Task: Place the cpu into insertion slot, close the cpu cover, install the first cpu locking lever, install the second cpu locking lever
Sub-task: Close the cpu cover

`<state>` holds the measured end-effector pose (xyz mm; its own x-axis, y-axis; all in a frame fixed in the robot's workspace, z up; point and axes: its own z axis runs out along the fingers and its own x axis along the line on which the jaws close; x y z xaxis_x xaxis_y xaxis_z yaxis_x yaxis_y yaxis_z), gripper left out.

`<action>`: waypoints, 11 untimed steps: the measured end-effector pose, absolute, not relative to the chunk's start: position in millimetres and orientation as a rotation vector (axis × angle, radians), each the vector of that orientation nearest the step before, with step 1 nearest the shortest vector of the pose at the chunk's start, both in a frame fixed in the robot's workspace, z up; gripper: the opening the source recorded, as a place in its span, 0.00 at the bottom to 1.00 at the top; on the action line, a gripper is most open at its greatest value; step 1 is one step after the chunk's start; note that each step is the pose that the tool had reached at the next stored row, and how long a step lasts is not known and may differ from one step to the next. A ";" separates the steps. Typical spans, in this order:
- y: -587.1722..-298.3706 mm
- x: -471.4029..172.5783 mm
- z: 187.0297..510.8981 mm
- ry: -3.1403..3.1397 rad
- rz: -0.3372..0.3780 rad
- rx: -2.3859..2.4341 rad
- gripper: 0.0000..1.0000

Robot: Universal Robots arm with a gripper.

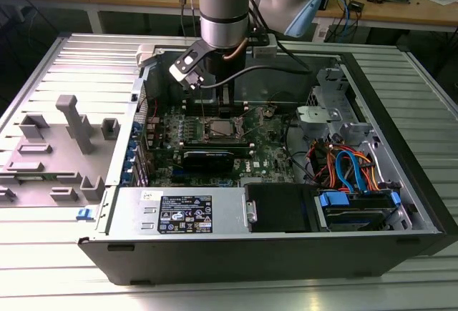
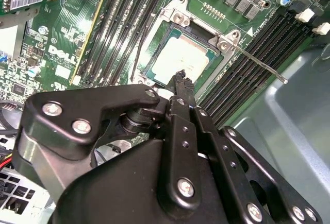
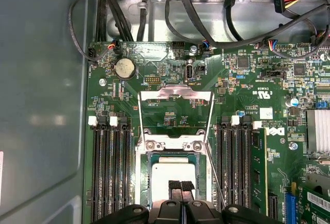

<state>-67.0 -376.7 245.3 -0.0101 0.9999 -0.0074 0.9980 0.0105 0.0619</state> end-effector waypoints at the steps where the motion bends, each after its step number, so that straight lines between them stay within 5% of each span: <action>1: -376.7 -67.0 245.3 2.198 0.060 2.175 0.11; 11: -376.7 -62.6 245.3 2.198 0.060 2.175 0.11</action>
<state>-62.6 -376.7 245.3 -0.0099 0.9999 -0.0074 0.9980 0.0104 0.0619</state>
